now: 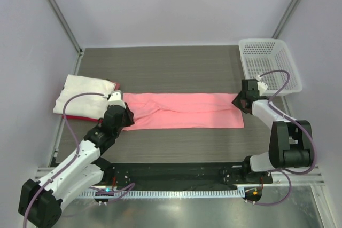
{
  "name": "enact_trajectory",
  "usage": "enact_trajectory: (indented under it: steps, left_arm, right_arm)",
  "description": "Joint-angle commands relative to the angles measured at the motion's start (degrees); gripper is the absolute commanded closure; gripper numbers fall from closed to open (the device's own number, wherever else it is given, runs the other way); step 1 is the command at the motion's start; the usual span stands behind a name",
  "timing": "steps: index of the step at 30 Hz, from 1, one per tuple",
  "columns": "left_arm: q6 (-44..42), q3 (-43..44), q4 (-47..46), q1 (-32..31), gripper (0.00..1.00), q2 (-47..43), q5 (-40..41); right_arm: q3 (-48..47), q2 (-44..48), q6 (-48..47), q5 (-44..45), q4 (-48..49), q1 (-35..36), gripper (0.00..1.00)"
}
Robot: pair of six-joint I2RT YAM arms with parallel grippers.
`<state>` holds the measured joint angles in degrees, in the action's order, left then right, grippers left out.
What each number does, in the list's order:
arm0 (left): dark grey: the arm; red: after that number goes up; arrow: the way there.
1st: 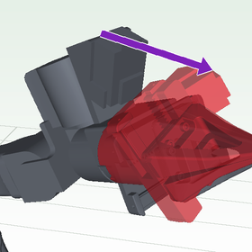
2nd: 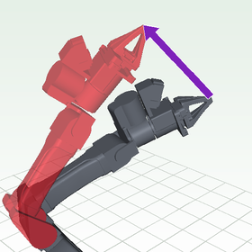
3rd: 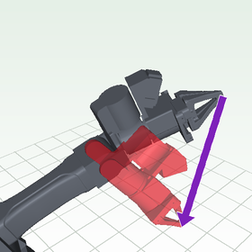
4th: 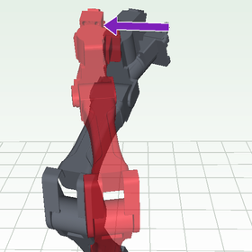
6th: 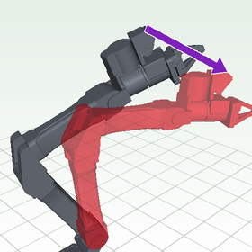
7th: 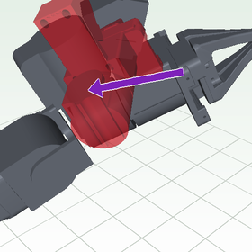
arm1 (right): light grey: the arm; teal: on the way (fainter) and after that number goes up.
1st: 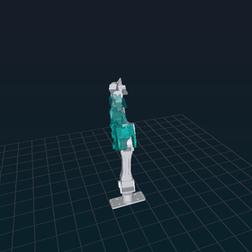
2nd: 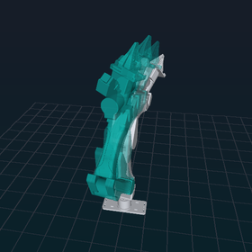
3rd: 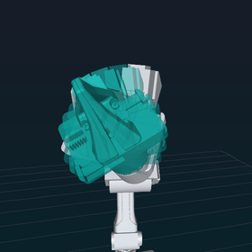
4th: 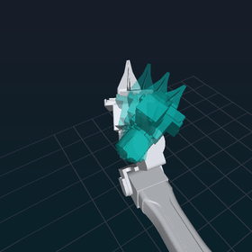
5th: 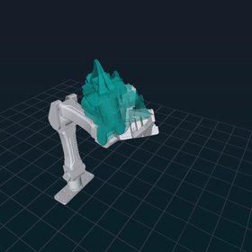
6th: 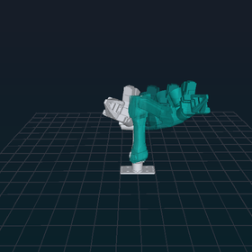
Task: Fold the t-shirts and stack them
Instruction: Fold the tshirt
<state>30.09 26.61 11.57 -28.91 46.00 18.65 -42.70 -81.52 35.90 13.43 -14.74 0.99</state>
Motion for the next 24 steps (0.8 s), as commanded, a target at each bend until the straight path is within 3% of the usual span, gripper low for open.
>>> enact_trajectory:
  steps: [1,3,4,7,10,11,14,18,21,24]
  left_arm:
    - [4.27,-2.35,1.35,-1.15,0.75,-3.8,-5.27]
    - [5.68,-3.58,1.43,-1.94,0.63,-5.47,-6.7]
    - [6.03,-4.37,1.52,-2.12,0.52,-6.26,-7.83]
    - [7.61,-4.03,2.05,-2.03,0.37,-8.73,-9.52]
    - [10.69,-1.84,4.15,-1.94,0.23,-7.42,-5.83]
    - [10.96,1.31,5.12,-1.86,0.23,-6.2,-4.87]
    - [10.26,8.95,8.55,-0.54,0.21,2.93,-3.36]
    - [9.11,18.0,10.57,5.76,0.2,18.46,-8.53]
    - [9.81,22.41,9.61,10.52,0.23,26.56,-16.08]
    - [11.04,25.58,8.91,12.38,0.24,30.81,-16.55]
  right_arm:
    - [0.5,3.73,2.68,3.09,5.69,-0.29,0.46]
    - [1.82,6.27,2.69,2.66,7.0,-0.12,0.4]
    - [2.35,7.24,2.07,0.04,8.05,0.15,0.4]
    - [1.75,9.7,-1.0,-2.09,10.61,4.79,0.39]
    - [-0.63,8.14,-2.33,-11.38,12.71,9.37,0.4]
    - [-1.24,7.08,-2.15,-20.02,14.37,10.33,0.41]
    - [-5.28,1.37,-1.53,-30.17,19.13,15.25,0.43]
    - [-13.79,-7.15,-1.19,-38.01,22.73,22.37,0.44]
    - [-20.11,-14.79,0.31,-42.5,24.94,25.98,0.43]
    - [-26.0,-21.91,-0.3,-42.96,24.59,28.88,0.43]
